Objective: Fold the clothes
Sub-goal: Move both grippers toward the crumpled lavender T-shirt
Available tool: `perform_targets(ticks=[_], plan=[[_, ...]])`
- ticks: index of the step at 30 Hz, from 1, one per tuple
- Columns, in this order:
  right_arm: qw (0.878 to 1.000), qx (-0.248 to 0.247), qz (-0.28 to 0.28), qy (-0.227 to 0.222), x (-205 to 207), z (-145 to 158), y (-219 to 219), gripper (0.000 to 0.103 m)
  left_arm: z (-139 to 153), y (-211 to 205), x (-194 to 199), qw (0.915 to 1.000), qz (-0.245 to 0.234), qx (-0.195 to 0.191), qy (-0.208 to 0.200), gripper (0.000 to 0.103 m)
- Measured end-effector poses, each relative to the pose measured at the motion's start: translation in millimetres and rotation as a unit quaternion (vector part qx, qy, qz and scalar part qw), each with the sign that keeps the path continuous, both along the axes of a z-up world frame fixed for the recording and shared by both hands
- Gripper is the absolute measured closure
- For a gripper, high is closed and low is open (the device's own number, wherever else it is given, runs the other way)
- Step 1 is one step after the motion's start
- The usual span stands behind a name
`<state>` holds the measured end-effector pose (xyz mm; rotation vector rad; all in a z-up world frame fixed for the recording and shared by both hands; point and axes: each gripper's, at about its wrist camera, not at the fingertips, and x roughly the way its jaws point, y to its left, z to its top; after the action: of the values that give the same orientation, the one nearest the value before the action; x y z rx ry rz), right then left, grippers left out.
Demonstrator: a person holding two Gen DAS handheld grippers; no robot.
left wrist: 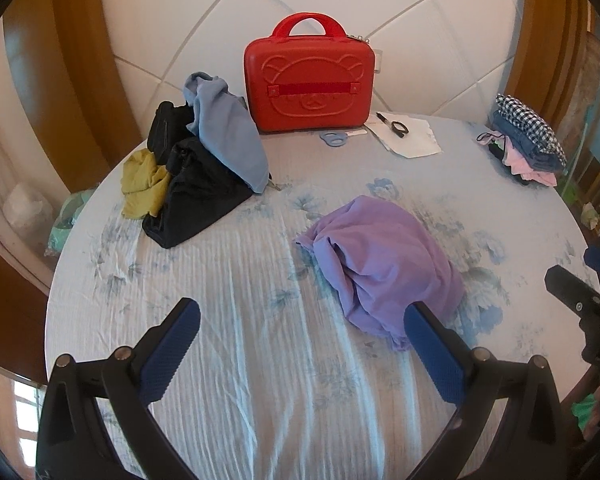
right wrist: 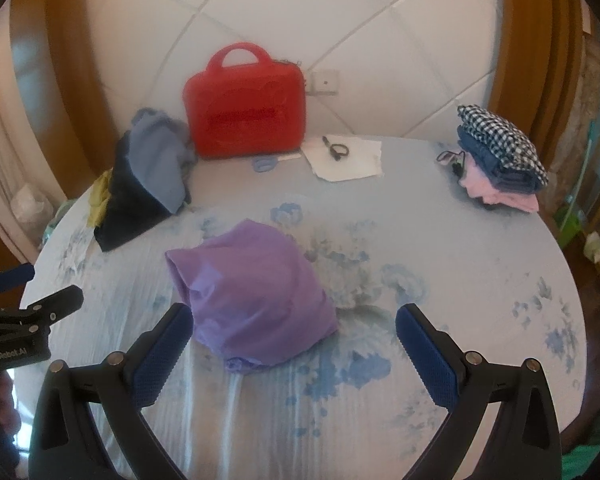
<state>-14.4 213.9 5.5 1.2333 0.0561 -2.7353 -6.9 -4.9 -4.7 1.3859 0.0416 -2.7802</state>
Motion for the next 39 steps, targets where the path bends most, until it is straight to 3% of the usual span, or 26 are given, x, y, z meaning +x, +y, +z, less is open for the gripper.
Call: perform_targets(ticks=[39], plan=[[0.999,-0.002,-0.005,-0.041,-22,-18,3,0.000,-13,5,-17,0.9996,-0.017,0.008,-0.019,0.000]])
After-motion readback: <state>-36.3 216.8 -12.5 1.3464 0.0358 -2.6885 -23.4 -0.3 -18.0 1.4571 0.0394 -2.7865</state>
